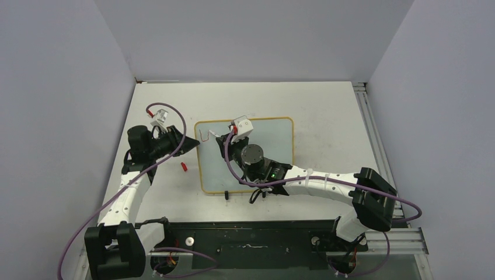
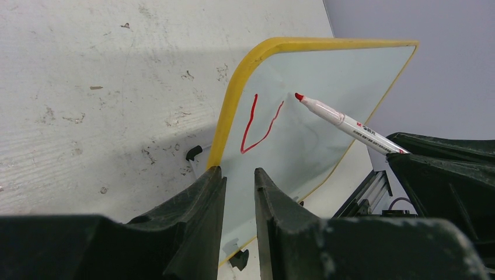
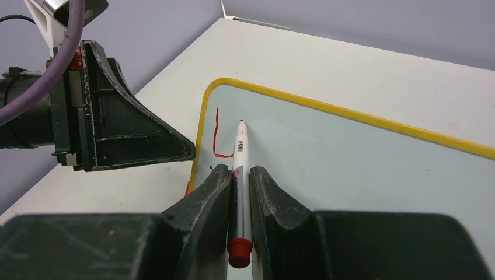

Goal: Write a sentence on the whiteboard

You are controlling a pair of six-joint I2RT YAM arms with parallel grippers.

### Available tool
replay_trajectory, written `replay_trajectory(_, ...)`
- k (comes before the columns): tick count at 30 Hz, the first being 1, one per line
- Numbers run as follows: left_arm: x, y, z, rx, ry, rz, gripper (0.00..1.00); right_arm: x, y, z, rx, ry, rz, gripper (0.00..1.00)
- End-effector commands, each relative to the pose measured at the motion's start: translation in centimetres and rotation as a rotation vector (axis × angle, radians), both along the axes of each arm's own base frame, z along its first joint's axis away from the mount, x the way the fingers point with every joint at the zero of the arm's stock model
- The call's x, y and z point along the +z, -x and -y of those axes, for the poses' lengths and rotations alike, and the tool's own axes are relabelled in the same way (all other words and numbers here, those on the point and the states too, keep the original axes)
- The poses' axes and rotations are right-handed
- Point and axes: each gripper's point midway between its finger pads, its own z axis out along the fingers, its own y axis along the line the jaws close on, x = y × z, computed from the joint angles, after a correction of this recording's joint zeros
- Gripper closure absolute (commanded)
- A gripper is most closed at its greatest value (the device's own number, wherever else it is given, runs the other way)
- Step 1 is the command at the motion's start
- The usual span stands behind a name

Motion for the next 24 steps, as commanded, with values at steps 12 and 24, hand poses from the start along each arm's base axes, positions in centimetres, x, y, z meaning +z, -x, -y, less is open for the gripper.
replay_trajectory(12, 1.0, -0.7, -0.6, 0.030, -0.051, 0.030, 0.61, 2.3, -0.5, -0.6, 0.005, -0.060, 0.032, 0.95)
replay_trajectory(24, 0.6, -0.6, 0.2, -0.014, -0.014, 0.005, 0.66, 2.1, -0.6, -0.4, -0.009, -0.052, 0.031, 0.95)
